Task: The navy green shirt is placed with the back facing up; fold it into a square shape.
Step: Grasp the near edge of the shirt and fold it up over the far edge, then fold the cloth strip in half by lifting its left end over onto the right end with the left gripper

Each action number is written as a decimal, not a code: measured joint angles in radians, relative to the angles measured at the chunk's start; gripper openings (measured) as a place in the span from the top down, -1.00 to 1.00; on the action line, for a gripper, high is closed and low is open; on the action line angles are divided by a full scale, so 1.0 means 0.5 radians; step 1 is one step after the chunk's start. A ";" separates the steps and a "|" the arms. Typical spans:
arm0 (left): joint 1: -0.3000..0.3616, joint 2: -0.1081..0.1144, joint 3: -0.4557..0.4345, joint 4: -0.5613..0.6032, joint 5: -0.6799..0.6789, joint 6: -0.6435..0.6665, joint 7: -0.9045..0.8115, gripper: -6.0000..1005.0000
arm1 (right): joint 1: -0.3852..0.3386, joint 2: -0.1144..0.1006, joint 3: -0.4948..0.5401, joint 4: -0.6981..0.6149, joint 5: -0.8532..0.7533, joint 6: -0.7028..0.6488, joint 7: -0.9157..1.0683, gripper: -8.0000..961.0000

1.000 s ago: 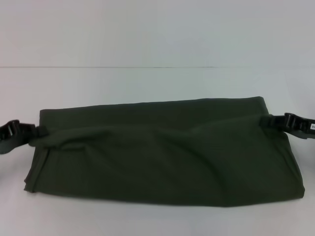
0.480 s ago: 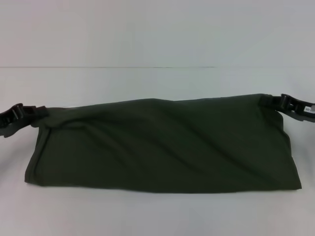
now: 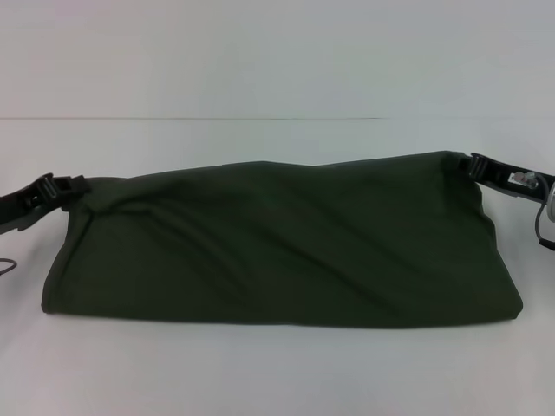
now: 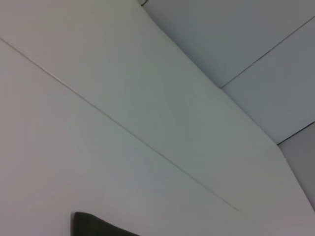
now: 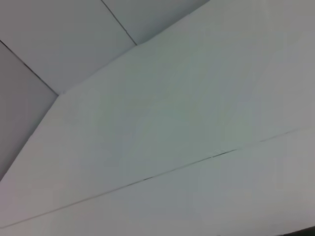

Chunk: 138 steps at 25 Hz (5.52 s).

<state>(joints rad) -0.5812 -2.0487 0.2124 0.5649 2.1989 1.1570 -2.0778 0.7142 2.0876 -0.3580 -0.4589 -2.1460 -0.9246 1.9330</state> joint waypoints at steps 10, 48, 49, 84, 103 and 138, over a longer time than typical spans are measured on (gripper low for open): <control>-0.027 -0.085 0.054 -0.001 -0.008 -0.199 0.060 0.85 | 0.002 0.003 -0.015 0.064 0.080 0.151 -0.094 0.73; 0.101 0.130 0.369 -0.096 -0.381 0.417 0.047 -0.64 | -0.200 -0.134 -0.214 0.081 0.583 -0.444 -0.552 -0.87; 0.108 0.138 0.401 -0.087 -0.381 0.465 0.046 -0.66 | -0.212 -0.137 -0.253 0.060 0.583 -0.508 -0.567 -0.87; 0.008 -0.108 0.842 -0.032 -0.497 -0.877 0.285 -0.72 | -0.264 -0.060 -0.625 0.005 0.583 -0.601 -0.780 -0.85; 0.084 0.023 0.855 -0.030 -0.776 -0.196 0.027 -0.72 | -0.265 -0.060 -0.784 -0.008 0.582 -0.608 -0.908 -0.85; 0.033 0.304 0.902 0.049 0.004 -0.003 -0.726 -0.73 | -0.356 -0.019 -1.259 -0.294 0.576 -0.670 -1.458 -0.85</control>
<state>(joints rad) -0.5646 -1.8967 0.6634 0.5895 2.2008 1.1558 -2.4407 0.5364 2.0783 -0.9874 -0.6060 -1.8577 -1.2597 1.2039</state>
